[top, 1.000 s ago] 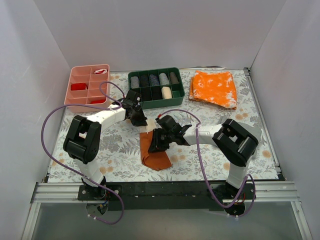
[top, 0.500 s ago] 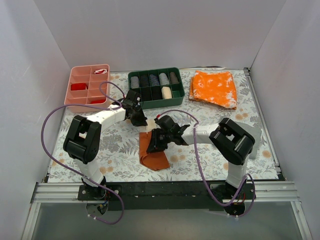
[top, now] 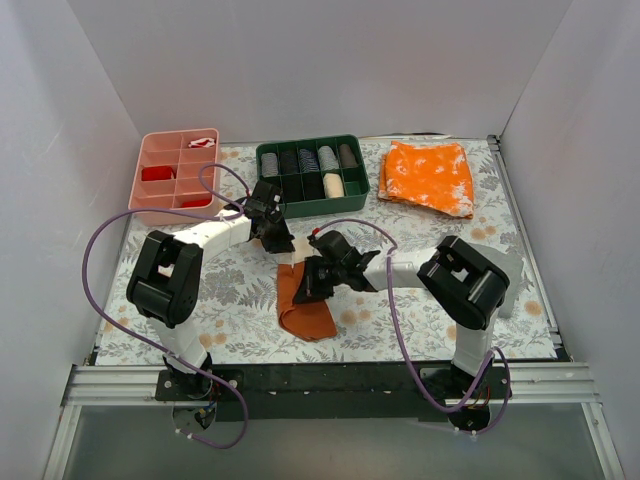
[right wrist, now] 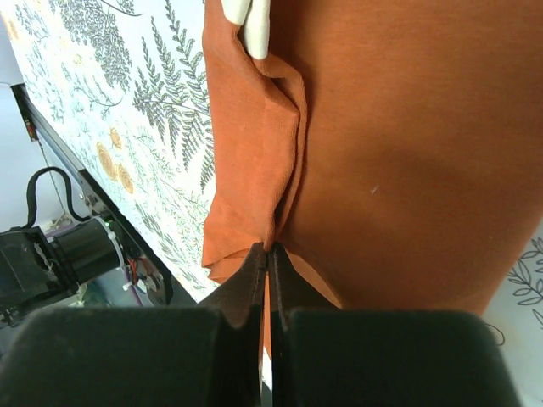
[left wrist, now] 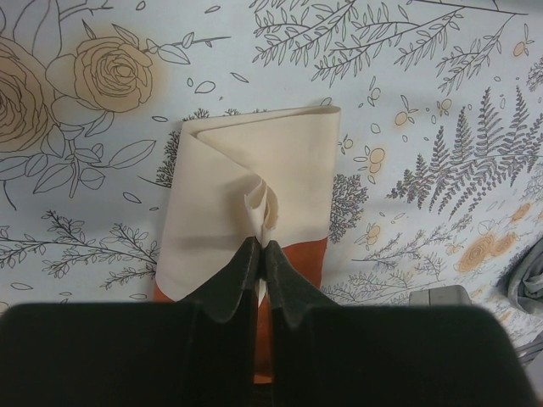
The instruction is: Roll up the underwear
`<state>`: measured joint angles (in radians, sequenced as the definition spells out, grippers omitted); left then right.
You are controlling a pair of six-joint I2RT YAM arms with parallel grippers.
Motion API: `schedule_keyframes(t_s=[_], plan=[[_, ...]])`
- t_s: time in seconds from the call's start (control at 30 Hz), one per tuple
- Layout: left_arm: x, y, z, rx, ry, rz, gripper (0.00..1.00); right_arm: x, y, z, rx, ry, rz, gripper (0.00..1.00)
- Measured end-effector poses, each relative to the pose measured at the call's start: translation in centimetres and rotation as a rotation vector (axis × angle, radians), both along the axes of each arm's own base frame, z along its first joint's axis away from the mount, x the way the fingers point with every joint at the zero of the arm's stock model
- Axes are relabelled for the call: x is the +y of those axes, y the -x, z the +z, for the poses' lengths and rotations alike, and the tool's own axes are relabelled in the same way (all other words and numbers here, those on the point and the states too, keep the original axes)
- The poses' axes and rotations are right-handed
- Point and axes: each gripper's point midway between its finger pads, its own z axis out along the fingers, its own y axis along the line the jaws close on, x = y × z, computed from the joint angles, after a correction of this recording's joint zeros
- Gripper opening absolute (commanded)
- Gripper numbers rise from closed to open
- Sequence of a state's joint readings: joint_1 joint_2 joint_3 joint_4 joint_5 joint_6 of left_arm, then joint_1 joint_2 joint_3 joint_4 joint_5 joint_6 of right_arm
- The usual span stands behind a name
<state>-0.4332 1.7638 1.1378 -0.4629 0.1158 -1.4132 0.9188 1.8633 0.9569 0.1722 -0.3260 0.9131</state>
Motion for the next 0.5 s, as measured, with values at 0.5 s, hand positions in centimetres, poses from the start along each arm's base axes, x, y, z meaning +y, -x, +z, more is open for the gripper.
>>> schedule_keyframes(t_s=[0.5], plan=[[0.1, 0.0, 0.1, -0.001, -0.007, -0.005, 0.0, -1.8, 0.7, 2.9, -0.091, -0.066, -0.013, 0.01]])
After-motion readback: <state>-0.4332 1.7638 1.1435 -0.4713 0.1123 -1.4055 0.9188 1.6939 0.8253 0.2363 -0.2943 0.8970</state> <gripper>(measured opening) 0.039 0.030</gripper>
